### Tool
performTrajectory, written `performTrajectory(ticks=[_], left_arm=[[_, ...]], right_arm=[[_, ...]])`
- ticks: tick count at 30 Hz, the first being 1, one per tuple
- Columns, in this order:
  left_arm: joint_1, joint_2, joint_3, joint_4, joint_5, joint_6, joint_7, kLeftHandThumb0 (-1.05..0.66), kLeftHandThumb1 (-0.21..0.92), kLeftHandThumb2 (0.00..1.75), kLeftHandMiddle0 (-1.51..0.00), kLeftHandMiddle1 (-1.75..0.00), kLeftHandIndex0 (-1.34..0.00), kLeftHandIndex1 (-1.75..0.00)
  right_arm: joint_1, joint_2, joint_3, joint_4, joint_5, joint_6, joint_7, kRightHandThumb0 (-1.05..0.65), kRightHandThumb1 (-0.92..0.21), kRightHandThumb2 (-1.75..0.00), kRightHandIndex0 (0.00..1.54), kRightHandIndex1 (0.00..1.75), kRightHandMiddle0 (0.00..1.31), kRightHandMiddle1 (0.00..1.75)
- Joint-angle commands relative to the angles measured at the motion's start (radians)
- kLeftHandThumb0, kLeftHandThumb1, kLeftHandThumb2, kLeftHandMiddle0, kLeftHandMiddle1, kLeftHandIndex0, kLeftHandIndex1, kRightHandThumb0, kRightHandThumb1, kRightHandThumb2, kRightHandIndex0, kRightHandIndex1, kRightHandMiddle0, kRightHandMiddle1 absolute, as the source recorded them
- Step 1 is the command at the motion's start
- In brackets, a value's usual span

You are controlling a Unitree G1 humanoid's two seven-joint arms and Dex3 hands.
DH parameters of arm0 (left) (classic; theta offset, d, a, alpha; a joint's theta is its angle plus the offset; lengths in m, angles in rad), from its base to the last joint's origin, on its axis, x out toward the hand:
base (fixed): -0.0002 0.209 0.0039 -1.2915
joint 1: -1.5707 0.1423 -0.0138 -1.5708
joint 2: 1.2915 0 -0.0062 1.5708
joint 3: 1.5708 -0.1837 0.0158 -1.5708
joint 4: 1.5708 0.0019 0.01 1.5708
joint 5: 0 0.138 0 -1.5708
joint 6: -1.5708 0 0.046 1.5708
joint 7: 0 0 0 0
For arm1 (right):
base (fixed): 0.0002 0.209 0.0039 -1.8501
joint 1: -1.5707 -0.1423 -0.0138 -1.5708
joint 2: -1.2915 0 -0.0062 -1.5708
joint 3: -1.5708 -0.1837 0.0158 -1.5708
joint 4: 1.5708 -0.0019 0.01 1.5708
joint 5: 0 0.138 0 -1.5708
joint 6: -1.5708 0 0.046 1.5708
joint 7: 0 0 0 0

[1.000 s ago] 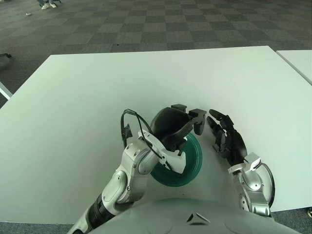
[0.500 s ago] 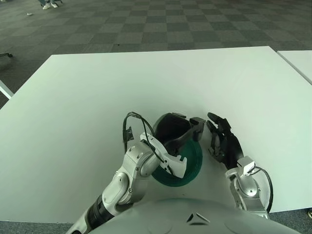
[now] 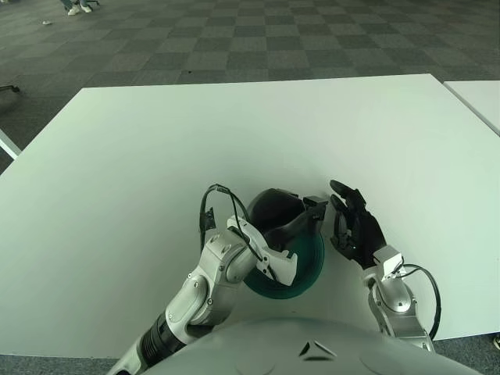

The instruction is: Put the charger into the plate.

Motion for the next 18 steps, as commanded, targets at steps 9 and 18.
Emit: performTrajectory(ticks=[9,18], left_arm=[[0.031,0.009,0.075,-0.057,-0.014,0.004,0.042,-0.19,0.62,0.93,-0.44,-1.75,-0.33,-1.74],[0.102,0.016,0.211,-0.114,-0.077,-0.017,0.173,-0.84,0.91,0.64,-0.28,-1.25,-0.09,-1.44]], right_arm=[[0.016,-0.017,-0.018,0.140,0.083,-0.138,0.057,-0.79,-0.92,-0.94,0.28,0.03,0.00,0.48],[-0.017,-0.045,-0.040,0.213,0.093,-0.203,0.091,-0.80,-0.92,-0.93,0.27,0.02,0.00,0.35]])
